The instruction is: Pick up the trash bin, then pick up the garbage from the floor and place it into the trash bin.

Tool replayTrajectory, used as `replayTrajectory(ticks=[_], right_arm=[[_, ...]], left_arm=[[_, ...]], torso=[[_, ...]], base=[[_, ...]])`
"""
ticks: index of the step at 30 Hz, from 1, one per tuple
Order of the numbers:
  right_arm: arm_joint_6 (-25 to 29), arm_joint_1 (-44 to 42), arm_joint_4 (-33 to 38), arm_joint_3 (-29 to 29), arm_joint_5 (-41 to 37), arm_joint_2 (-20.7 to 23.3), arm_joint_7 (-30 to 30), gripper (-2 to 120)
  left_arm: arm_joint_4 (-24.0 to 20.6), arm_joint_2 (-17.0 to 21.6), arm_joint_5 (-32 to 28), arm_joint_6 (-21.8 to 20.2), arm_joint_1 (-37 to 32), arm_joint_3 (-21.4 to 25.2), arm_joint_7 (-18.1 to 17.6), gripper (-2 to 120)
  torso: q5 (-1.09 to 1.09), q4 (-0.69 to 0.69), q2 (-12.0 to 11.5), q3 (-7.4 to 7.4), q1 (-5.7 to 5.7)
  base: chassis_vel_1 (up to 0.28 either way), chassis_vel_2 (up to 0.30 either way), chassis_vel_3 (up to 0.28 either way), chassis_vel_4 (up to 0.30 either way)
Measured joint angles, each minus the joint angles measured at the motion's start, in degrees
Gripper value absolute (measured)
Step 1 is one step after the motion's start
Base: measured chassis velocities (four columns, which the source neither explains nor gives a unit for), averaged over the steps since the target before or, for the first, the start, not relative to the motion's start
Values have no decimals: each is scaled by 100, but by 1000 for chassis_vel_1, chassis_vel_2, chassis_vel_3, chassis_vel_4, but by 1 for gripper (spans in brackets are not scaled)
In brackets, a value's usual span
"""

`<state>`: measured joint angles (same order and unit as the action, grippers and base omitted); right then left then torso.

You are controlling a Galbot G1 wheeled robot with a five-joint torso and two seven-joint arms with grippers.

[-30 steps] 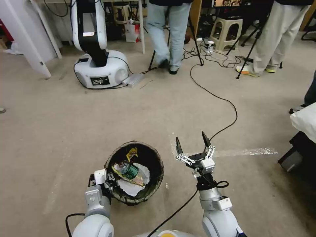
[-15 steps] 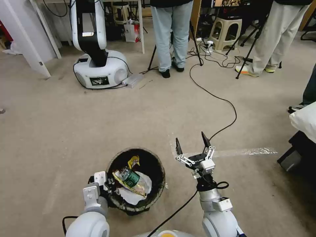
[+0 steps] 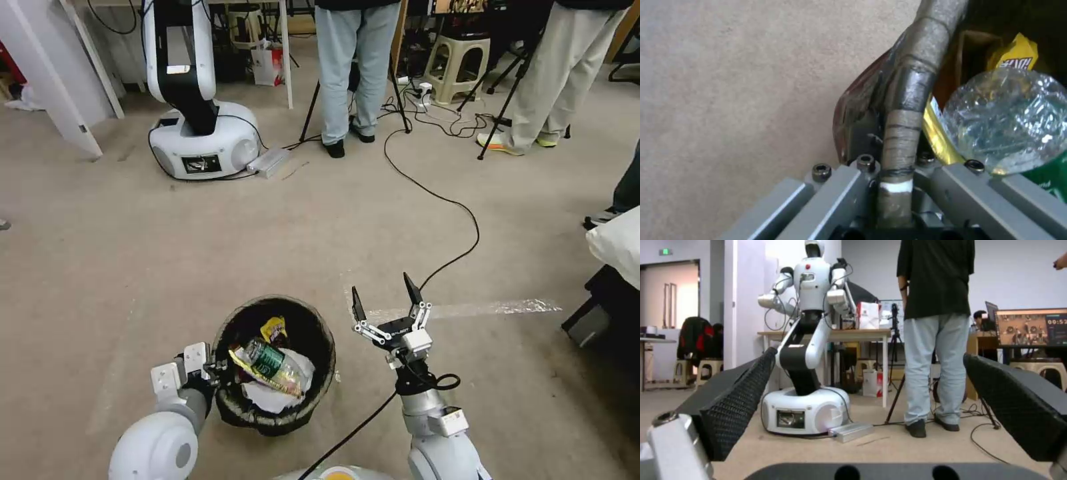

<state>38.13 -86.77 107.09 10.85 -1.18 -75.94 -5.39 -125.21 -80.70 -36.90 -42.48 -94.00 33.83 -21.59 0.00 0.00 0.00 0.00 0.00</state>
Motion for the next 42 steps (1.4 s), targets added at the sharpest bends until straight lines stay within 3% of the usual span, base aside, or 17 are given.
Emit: replayTrajectory(ticks=[16,30,37,39,42], right_arm=[[55,-36,-55,-62,66,-34,90,100],[113,-37,-154,-189,139,-50,224,100],[134,-62,-165,-197,160,-47,244,100],[154,-88,-187,-218,201,-50,265,100],[166,-99,-211,-240,233,-70,279,100]], left_arm=[[509,-101,-342,25,373,-5,-130,0],[355,-185,-232,31,508,-68,-14,53],[300,-200,-225,31,526,-62,-14,71],[255,-220,-217,32,536,-61,-13,86],[203,-231,-207,33,539,-58,18,95]], torso=[[3,1,0,0,0],[0,0,0,0,0],[0,0,0,0,0],[0,0,0,0,0],[1,0,0,0,0]], base=[[0,0,0,0],[0,0,0,0],[0,0,0,0],[0,0,0,0],[0,0,0,0]])
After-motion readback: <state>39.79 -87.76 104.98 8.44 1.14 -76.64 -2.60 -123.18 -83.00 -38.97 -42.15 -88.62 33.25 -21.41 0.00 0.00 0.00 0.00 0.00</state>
